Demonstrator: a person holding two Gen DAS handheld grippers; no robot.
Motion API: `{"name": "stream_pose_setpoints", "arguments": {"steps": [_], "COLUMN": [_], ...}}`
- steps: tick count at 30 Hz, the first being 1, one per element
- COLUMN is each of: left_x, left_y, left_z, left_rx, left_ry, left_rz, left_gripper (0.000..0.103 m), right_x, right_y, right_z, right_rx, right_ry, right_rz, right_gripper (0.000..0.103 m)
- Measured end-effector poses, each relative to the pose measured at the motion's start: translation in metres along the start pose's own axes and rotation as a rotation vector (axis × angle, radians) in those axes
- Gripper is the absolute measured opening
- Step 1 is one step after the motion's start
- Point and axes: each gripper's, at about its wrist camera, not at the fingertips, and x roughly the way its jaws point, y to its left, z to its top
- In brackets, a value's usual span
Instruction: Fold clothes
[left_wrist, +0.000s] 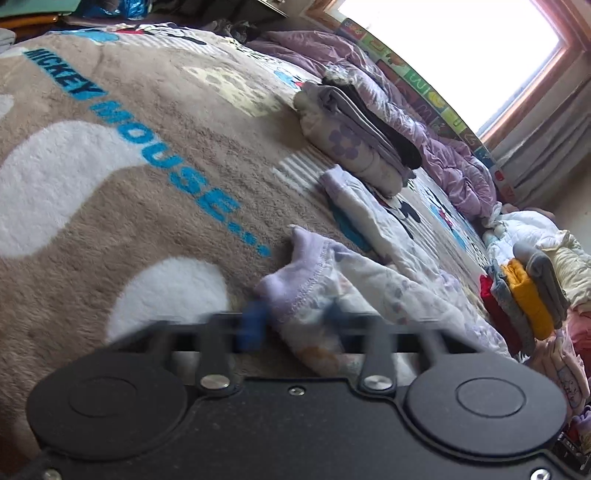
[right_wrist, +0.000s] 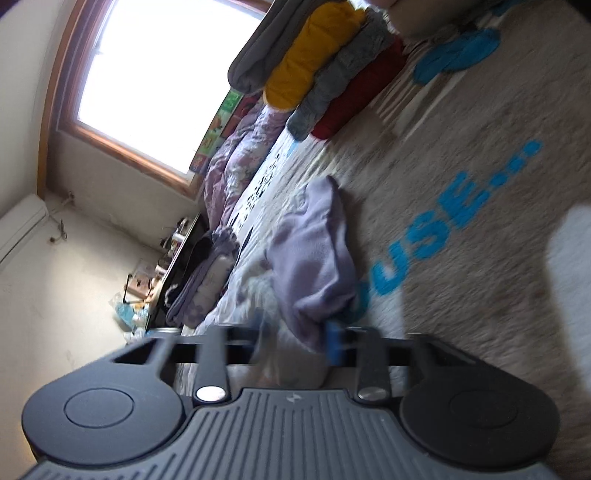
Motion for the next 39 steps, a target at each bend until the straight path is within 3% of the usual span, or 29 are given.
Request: {"name": "stream_pose_setpoints", "arguments": {"steps": [6, 12, 17, 24, 28, 31, 39], "left_x": [-0.045, -0.053, -0.046, -0.045, -0.055, -0.055, -0.018], "left_y": [-0.008, -0.008, 0.002, -0.010, -0.030, -0.048, -0.097], "left_z": [0.019, 0.015, 0.005, -0.002, -0.005, -0.012, -0.054], "left_rx": [-0.112, -0.101, -0.100, 0.085, 0.221, 0.309, 0.520], "left_ry": [-0.117, -0.098, -0.047, -0.088, -0.196, -0.215, -0.085], "left_rz": [-0.152, -0.102, -0.041, 0.113, 0.217, 0.170, -0.007], "left_gripper": [0.010, 0.010, 0.010, 0.020, 0.025, 0.025, 0.027], "right_x": [-0.017, -0.031, -0.040, -0.055, -0.062, -0.056, -0.013], "right_y": [0.009, 0.001, -0.002, 0.013, 0.029, 0.050, 0.109], "right_z": [0.005, 0.003, 0.005, 0.000, -0.001, -0.010, -0.063], "right_rx": [0.075, 0.167, 0.137, -0.081, -0.222, -0.393, -0.868], "right_ry": [-0.063, -0.042, -0.040, -0.097, -0.160, -0.154, -0.043], "right_rz": [0.115, 0.076, 0.003, -0.143, -0.186, -0.190, -0.180], "right_gripper": [0.019, 0.018, 0.013, 0.013, 0.016, 0.018, 0.018]}}
